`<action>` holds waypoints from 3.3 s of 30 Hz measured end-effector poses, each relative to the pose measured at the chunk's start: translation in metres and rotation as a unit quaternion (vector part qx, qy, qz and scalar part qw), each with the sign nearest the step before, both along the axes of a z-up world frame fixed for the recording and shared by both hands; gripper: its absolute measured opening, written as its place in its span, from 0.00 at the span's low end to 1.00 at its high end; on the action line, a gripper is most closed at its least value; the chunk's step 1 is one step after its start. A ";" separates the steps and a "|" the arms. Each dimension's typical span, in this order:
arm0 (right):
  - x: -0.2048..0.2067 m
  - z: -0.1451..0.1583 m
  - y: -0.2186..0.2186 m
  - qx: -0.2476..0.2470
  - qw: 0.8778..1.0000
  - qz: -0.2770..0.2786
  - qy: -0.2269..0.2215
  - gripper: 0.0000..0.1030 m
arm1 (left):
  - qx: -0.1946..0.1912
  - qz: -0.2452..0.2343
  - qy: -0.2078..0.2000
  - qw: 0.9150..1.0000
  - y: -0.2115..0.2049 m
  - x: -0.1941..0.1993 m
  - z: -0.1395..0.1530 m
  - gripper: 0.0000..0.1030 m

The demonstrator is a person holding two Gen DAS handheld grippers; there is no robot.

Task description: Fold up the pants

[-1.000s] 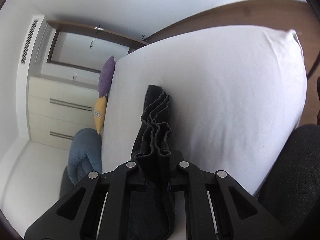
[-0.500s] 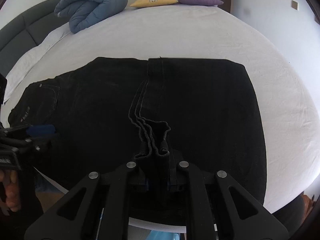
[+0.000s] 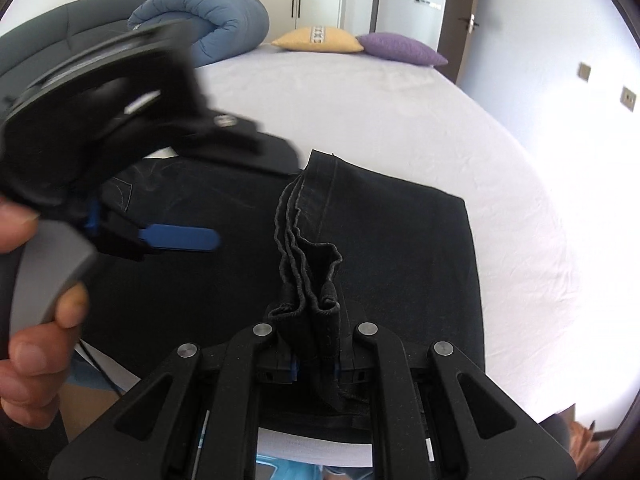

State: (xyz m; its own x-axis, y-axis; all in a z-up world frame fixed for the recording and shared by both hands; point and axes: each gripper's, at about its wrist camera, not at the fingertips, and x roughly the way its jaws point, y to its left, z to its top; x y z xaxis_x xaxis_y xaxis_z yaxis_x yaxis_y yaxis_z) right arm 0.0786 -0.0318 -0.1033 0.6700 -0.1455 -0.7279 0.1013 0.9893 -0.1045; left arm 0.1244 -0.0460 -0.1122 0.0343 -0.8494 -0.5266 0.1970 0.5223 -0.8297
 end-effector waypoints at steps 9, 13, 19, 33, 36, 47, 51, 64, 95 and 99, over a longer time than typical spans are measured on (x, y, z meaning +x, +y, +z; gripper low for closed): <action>-0.008 0.010 0.023 -0.033 0.999 0.023 -0.001 0.10 | 0.039 -0.061 0.003 0.997 -0.004 0.022 -0.004 0.22; -0.012 0.014 0.038 -0.046 0.998 0.046 0.001 0.10 | 0.066 -0.089 -0.025 0.993 0.006 0.023 0.000 0.10; -0.006 0.018 0.072 -0.049 0.994 0.094 0.003 0.10 | 0.126 -0.136 -0.090 0.978 0.030 0.040 0.023 0.09; 0.022 -0.018 0.156 -0.031 0.981 0.178 0.066 0.10 | 0.207 -0.140 -0.088 0.964 0.096 0.077 -0.012 0.10; 0.023 -0.026 0.157 -0.030 0.981 0.176 0.080 0.10 | 0.214 -0.138 -0.092 0.963 0.074 0.082 -0.008 0.14; 0.025 -0.048 0.131 0.095 0.971 0.191 0.110 0.48 | 0.280 -0.089 -0.170 0.941 0.079 0.085 0.011 0.72; 0.000 -0.022 0.103 0.198 0.955 0.207 0.073 0.75 | 0.320 -0.049 -0.217 0.921 0.083 0.068 0.030 0.73; 0.017 -0.042 -0.168 0.503 0.858 0.088 0.055 0.33 | 0.381 -0.099 -0.294 0.871 0.033 -0.054 -0.010 0.74; -0.079 -0.113 -0.122 0.503 0.835 0.131 0.182 0.33 | 0.362 -0.069 -0.276 0.888 0.044 -0.053 -0.027 0.79; -0.073 -0.071 -0.116 0.533 0.820 0.174 0.113 0.35 | 0.360 -0.065 -0.276 0.889 0.046 -0.054 -0.027 0.79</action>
